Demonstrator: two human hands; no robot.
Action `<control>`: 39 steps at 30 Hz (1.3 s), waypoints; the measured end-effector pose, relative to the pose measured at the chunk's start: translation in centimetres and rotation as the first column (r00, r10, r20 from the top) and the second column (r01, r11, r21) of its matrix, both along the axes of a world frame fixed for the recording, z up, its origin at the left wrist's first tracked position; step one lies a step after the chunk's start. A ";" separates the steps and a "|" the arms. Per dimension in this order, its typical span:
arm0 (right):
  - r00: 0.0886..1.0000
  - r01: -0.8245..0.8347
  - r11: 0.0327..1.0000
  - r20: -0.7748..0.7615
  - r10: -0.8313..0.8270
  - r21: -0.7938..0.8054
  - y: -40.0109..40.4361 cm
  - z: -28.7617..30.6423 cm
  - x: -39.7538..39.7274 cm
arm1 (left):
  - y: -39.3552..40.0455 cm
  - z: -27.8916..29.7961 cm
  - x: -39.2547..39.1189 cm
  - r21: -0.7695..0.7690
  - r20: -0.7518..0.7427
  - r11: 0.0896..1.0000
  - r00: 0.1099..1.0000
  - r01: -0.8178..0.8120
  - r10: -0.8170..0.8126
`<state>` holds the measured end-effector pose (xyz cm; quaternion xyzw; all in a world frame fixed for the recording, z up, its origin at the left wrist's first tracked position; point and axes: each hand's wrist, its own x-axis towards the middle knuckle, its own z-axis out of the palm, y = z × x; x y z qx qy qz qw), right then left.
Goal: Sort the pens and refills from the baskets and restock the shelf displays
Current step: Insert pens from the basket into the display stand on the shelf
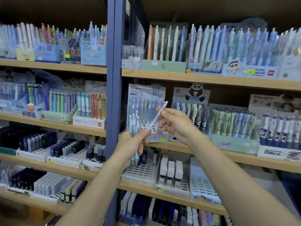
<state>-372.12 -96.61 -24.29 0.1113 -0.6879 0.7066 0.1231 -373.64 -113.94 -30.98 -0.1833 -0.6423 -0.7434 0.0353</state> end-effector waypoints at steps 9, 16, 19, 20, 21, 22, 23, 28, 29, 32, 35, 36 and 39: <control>0.972 0.214 0.974 -0.082 -0.220 -0.080 1.6 0.5 0.4 | 1.2 0.2 0.2 -0.068 0.011 0.991 0.993 -0.118 0.119; 0.897 0.412 0.910 -0.159 -0.413 -0.040 -0.1 0.5 -1.7 | -1.1 -0.9 -1.4 0.044 -0.016 0.911 0.911 -0.410 0.411; 0.877 0.451 0.891 -0.207 -0.433 0.047 -1.3 0.5 -3.1 | -1.5 -1.1 -2.1 -0.040 -0.071 0.904 0.903 -0.426 0.423; 0.868 0.467 0.881 -0.228 -0.440 0.075 -1.7 0.6 -3.4 | -1.5 -1.1 -2.3 -0.079 -0.091 0.901 0.903 -0.426 0.419; 0.858 0.484 0.869 -0.249 -0.449 0.102 -1.9 0.6 -3.8 | -1.6 -1.1 -2.4 -0.112 -0.104 0.897 0.903 -0.427 0.417; 0.847 0.504 0.854 -0.266 -0.459 0.132 -2.2 0.7 -4.0 | -1.7 -1.2 -2.5 -0.132 -0.108 0.894 0.903 -0.428 0.416; 0.837 0.525 0.835 -0.279 -0.471 0.166 -2.4 0.8 -4.3 | -1.8 -1.2 -2.7 -0.139 -0.104 0.894 0.904 -0.427 0.415; 0.816 0.573 0.760 -0.304 -0.492 0.307 -2.8 1.1 -5.6 | -2.2 -0.9 -3.5 -0.168 -0.093 0.892 0.908 -0.420 0.409; 0.819 0.571 0.749 -0.303 -0.488 0.338 -2.9 1.1 -5.8 | -2.2 -0.9 -3.6 -0.175 -0.093 0.892 0.909 -0.417 0.407; 0.829 0.560 0.713 -0.295 -0.475 0.423 -3.4 1.3 -6.4 | -2.2 -0.9 -3.8 -0.180 -0.088 0.895 0.913 -0.408 0.399; 0.819 0.573 0.691 -0.297 -0.490 0.441 -3.8 1.4 -7.0 | -2.3 -0.8 -3.8 -0.175 -0.078 0.902 0.919 -0.394 0.387; 0.813 0.582 0.688 -0.298 -0.500 0.434 -4.0 1.4 -7.1 | -2.3 -0.7 -3.7 -0.174 -0.075 0.904 0.920 -0.391 0.384; 0.801 0.598 0.690 -0.298 -0.519 0.408 -4.5 1.1 -7.6 | -2.2 -0.6 -3.6 -0.176 -0.073 0.903 0.920 -0.391 0.384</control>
